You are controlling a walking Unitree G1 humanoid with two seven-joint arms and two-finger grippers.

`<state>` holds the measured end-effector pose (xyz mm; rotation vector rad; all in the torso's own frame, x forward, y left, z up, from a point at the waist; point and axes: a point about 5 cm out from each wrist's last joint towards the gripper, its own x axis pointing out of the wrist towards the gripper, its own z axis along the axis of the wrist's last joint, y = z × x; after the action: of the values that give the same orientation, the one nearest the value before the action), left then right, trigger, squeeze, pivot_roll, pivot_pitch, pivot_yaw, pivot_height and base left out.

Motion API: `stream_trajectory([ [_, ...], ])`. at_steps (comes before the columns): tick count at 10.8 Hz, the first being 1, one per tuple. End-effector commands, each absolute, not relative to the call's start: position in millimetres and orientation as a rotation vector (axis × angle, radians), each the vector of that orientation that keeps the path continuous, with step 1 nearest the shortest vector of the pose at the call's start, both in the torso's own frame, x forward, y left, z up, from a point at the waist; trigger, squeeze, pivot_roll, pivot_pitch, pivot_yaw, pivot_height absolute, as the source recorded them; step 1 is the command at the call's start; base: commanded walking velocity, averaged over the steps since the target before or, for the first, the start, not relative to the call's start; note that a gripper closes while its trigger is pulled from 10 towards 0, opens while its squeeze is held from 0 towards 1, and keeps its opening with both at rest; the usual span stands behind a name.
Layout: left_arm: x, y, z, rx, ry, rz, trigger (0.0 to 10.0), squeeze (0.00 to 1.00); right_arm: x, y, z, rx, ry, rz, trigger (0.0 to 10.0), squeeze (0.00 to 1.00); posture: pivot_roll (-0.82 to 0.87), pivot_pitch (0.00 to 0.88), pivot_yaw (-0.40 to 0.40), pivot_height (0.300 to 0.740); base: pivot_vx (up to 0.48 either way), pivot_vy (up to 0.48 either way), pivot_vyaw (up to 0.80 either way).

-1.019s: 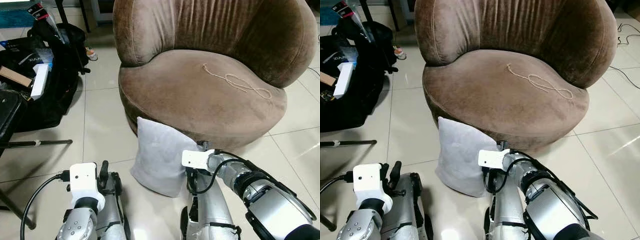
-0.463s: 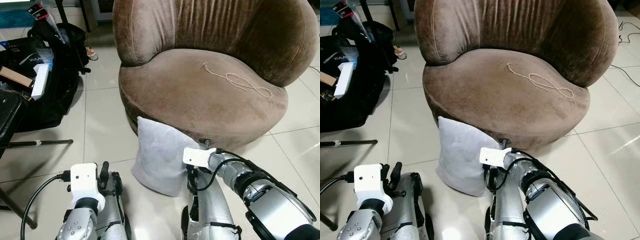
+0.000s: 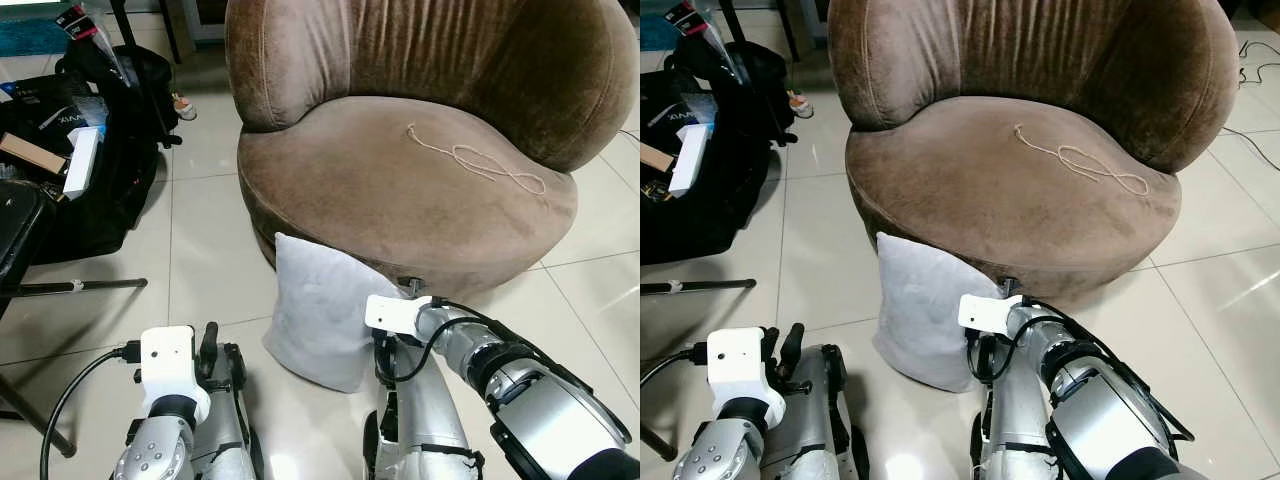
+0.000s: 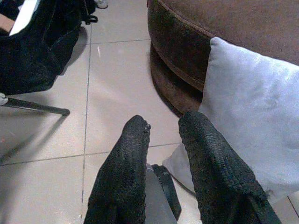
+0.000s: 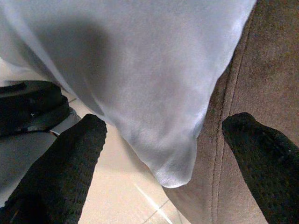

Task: Move the pillow to the sofa from floor

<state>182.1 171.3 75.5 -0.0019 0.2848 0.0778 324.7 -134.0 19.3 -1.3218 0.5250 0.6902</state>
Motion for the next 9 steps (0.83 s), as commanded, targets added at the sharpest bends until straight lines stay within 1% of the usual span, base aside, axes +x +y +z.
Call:
stream_trajectory([
  [1, 178.9, 170.3, 74.6, -0.005, 0.299, 0.070, 10.0, 0.00, 321.9, -135.7, 16.1, -1.341, 0.538, 0.707, 10.0, 0.00, 0.12, 0.165, -0.051, 0.501, 0.000, 0.000, 0.00],
  [2, 179.1, 170.0, 74.6, -0.004, 0.300, 0.069, 10.0, 0.00, 322.6, -135.8, 16.9, -1.328, 0.531, 0.697, 10.0, 1.00, 0.12, 0.167, -0.051, 0.501, 0.000, 0.000, 0.00],
  [5, 178.4, 169.3, 74.6, -0.002, 0.303, 0.064, 10.0, 0.00, 323.5, -139.2, 17.3, -1.325, 0.557, 0.664, 10.0, 1.00, 0.12, 0.170, -0.049, 0.501, 0.000, 0.000, 0.00],
  [6, 178.1, 169.3, 74.6, -0.003, 0.304, 0.064, 10.0, 0.00, 323.9, -137.3, 18.1, -1.305, 0.541, 0.671, 2.7, 0.00, 0.12, 0.171, -0.048, 0.501, 0.000, 0.000, 0.00],
  [7, 177.7, 169.7, 74.7, -0.002, 0.305, 0.064, 10.0, 0.00, 324.6, -136.8, 18.9, -1.328, 0.524, 0.674, 0.0, 0.00, 0.12, 0.172, -0.048, 0.501, 0.000, 0.000, 0.00],
  [9, 176.9, 170.4, 75.4, 0.000, 0.307, 0.064, 10.0, 0.00, 324.8, -138.4, 19.0, -1.313, 0.534, 0.660, 0.0, 0.00, 0.13, 0.175, -0.043, 0.501, 0.000, 0.000, 0.00],
])
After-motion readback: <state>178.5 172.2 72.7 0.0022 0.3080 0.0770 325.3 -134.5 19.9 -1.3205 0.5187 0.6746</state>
